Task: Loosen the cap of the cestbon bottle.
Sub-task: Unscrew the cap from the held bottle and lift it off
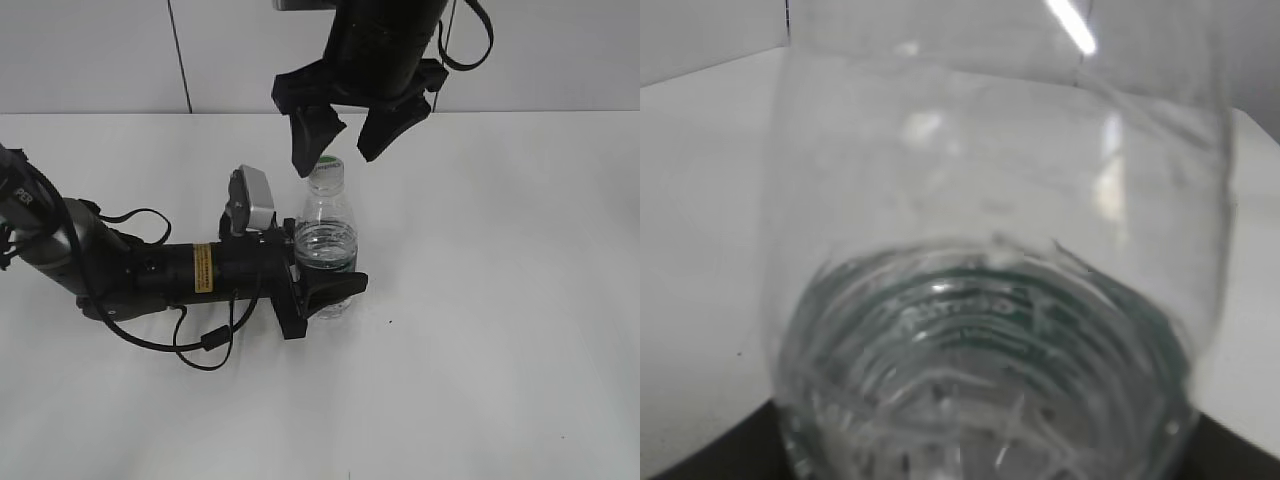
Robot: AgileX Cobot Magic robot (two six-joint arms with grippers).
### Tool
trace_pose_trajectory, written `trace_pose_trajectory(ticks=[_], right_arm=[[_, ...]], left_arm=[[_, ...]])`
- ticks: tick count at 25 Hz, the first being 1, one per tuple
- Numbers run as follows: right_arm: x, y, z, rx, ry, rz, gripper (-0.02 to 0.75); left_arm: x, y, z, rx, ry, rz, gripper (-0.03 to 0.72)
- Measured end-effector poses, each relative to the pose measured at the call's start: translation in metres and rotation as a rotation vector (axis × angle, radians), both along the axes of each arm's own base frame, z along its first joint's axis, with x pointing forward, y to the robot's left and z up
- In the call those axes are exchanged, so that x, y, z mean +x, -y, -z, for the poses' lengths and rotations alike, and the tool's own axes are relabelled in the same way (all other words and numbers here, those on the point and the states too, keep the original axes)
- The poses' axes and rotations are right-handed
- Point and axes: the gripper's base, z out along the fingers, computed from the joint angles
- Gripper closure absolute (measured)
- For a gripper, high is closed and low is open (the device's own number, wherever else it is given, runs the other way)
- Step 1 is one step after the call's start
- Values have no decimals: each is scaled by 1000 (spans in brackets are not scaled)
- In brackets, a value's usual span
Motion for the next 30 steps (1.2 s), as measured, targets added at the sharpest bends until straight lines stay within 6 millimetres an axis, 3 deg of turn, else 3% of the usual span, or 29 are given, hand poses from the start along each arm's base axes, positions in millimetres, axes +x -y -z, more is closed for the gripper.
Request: trace_pose_trajectory(ticks=[19,30], right_arm=[[-6,-8,-1,-52,37,3,143],[-3,-10,11,-71,18,1,144]], left_arm=[[0,0,0,0,1,0,288],[0,0,0,0,1,0,288]])
